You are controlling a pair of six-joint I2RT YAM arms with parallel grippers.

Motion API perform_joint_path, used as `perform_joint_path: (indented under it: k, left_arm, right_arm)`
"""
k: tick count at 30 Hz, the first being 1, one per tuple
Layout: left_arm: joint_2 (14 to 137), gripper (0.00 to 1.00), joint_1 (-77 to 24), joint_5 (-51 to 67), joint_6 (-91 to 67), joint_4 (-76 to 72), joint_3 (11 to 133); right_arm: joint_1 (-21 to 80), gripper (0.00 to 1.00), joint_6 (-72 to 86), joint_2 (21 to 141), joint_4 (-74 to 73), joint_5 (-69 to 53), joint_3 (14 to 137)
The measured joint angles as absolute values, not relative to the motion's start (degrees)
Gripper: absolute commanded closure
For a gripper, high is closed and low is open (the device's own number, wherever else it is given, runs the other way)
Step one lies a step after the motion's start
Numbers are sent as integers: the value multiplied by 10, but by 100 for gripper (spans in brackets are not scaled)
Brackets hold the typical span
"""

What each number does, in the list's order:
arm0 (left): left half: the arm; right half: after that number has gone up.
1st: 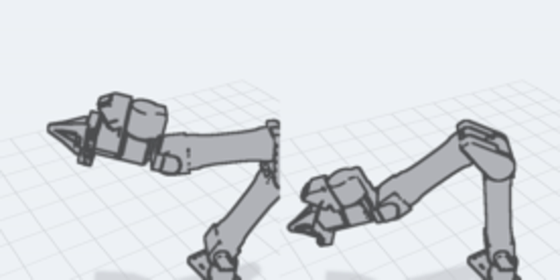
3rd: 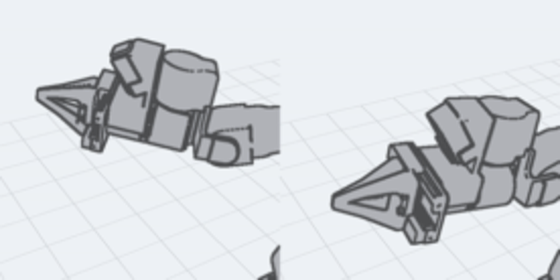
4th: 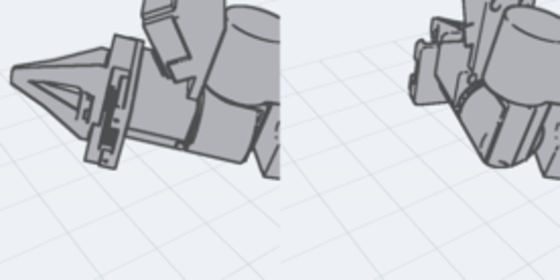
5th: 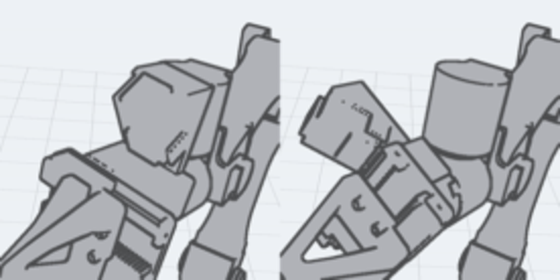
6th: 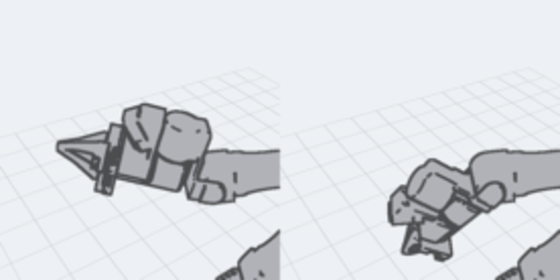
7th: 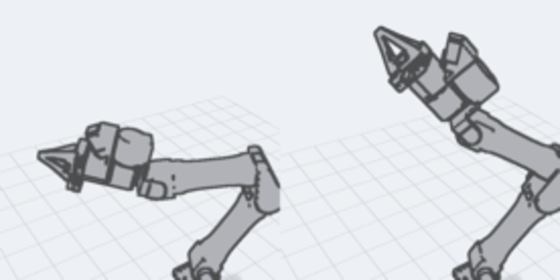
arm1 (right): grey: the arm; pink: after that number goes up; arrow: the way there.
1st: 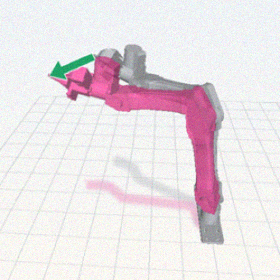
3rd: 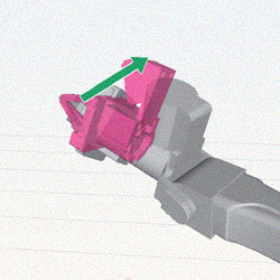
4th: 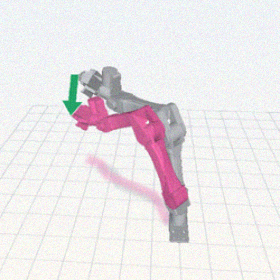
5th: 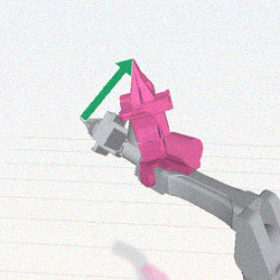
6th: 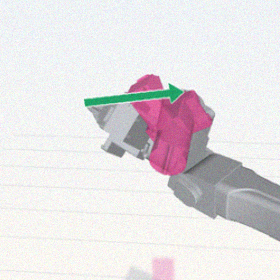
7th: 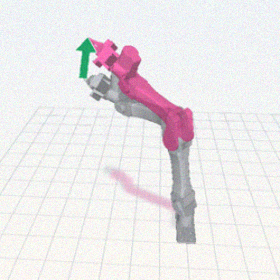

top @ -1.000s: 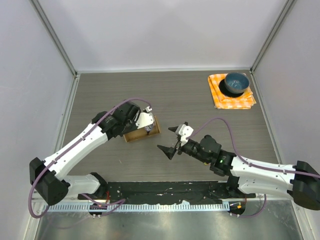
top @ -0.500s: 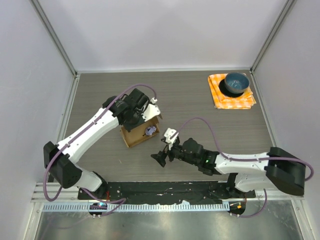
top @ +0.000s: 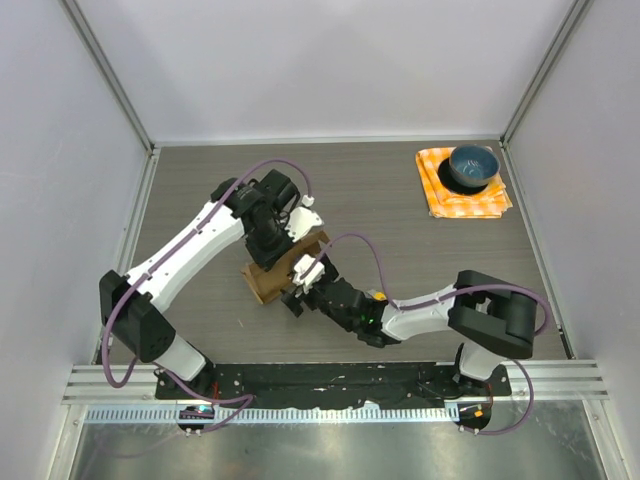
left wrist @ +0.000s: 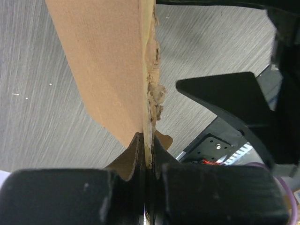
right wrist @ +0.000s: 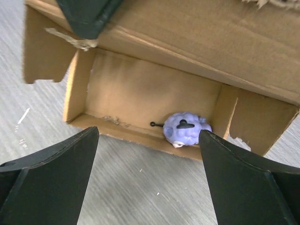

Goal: Unpack the express box
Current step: Pick up the product from the express box, then place the express box at the center of the board.

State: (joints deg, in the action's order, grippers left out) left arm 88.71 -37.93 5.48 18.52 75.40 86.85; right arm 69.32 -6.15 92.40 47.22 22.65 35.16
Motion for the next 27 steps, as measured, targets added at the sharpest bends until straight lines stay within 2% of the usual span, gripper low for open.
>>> perform_joint_path:
  k: [9, 17, 23, 24, 27]
  left_arm:
    - [887, 100, -363, 90, 187, 762, 870]
    - [887, 100, -350, 93, 194, 758, 856]
    - [887, 100, -342, 95, 197, 758, 845]
    - [887, 100, -341, 96, 197, 759, 844]
    - [887, 100, -340, 97, 196, 760, 844]
  right_arm:
    - [654, 14, -81, 1007, 473, 252, 407]
    - [621, 24, -65, 1027, 382, 225, 455]
    - [621, 38, -57, 1027, 341, 211, 458]
    - [621, 44, -55, 1027, 340, 208, 458]
    - [621, 47, -50, 1029, 338, 200, 458]
